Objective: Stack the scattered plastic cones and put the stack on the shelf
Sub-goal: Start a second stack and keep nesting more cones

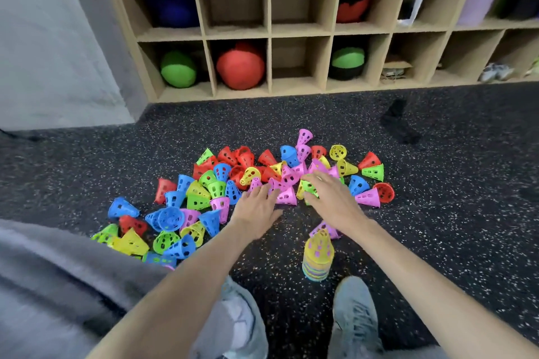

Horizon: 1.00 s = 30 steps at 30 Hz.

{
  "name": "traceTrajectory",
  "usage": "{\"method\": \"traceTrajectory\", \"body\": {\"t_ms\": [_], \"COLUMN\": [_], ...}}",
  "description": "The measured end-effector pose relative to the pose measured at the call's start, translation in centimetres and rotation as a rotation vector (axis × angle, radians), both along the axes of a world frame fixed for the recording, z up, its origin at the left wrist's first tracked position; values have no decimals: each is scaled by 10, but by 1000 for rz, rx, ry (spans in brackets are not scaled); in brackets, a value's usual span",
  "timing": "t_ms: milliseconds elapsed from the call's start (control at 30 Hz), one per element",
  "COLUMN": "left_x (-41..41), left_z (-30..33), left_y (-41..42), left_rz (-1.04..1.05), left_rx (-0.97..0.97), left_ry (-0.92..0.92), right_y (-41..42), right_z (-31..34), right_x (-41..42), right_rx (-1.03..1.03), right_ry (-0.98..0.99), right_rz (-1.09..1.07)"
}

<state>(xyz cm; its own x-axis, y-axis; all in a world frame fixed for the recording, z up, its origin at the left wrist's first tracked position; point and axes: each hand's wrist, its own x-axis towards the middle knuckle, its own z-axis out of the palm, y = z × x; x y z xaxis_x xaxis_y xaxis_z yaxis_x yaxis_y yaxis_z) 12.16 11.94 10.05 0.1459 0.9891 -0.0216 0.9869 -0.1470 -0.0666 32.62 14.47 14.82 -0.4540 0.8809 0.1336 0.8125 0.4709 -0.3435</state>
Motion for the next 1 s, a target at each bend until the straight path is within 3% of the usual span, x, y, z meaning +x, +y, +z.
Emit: {"method": "traceTrajectory", "body": {"t_ms": [133, 367, 533, 700, 867, 1000], "left_x": [-22, -52, -58, -56, -54, -49], "left_z": [-42, -113, -135, -131, -114, -71], "left_y": [31, 70, 86, 97, 91, 95], "left_rz": [45, 166, 252, 268, 170, 156], "left_rx": [-79, -251, -199, -275, -351, -311], "left_ry": [25, -42, -181, -187, -24, -174], "right_y": [55, 111, 118, 105, 91, 93], "right_z": [-38, -108, -137, -158, -162, -135], "right_x": [6, 16, 31, 43, 42, 45], "right_rx": [-47, -282, -483, -632, -604, -533], "right_ry": [-93, -108, -72, -96, -133, 19], "right_rz": [74, 19, -123, -163, -173, -229]}}
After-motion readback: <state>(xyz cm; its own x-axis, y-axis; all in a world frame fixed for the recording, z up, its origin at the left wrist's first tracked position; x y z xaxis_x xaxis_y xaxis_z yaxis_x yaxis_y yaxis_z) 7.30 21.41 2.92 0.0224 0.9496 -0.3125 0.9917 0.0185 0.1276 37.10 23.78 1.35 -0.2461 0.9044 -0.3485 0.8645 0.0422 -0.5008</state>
